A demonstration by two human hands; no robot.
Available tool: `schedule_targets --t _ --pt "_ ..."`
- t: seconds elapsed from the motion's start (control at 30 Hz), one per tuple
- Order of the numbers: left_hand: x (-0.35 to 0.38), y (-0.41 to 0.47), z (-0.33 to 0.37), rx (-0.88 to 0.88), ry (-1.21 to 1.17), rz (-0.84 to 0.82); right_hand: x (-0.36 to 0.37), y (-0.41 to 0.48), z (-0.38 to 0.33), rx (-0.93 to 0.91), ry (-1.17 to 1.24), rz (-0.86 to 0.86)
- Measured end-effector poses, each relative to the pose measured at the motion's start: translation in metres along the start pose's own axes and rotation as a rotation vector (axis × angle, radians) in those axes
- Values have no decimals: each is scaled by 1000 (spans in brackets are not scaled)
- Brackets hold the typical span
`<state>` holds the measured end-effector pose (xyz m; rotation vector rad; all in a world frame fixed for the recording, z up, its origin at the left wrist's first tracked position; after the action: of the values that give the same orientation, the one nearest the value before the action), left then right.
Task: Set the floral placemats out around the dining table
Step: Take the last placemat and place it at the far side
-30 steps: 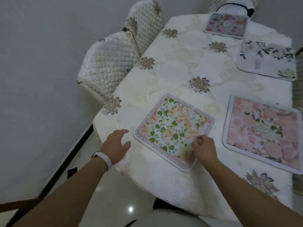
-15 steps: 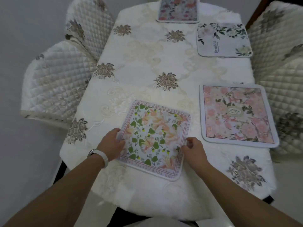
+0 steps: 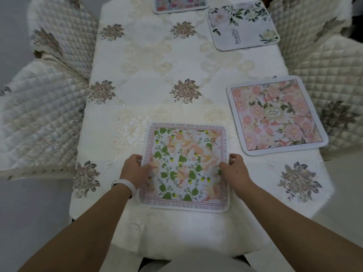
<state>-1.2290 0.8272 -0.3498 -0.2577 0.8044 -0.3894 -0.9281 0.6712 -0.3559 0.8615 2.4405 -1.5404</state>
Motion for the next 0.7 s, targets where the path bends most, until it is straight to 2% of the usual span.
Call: schedule_targets --t 0.1,0.3,0.7 --pt "3 0 2 30 27 -25 3 -2 1 14 -1 3" --pt "4 -5 2 52 -89 3 -2 -10 0 16 39 14" --pt "-11 -36 -11 -2 -200 180 7 -27 -18 -86 11 -80"
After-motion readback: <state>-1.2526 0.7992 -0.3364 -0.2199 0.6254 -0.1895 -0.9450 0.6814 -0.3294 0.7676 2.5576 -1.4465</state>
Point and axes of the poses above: each hand's wrist, its own y-axis towards the middle knuckle, its own x-axis out of the palm, z = x × y, the point moved 6 cm from there along y, towards the middle knuckle, and after that the axes turned 15 degrees about x, right-handed, at the moved point
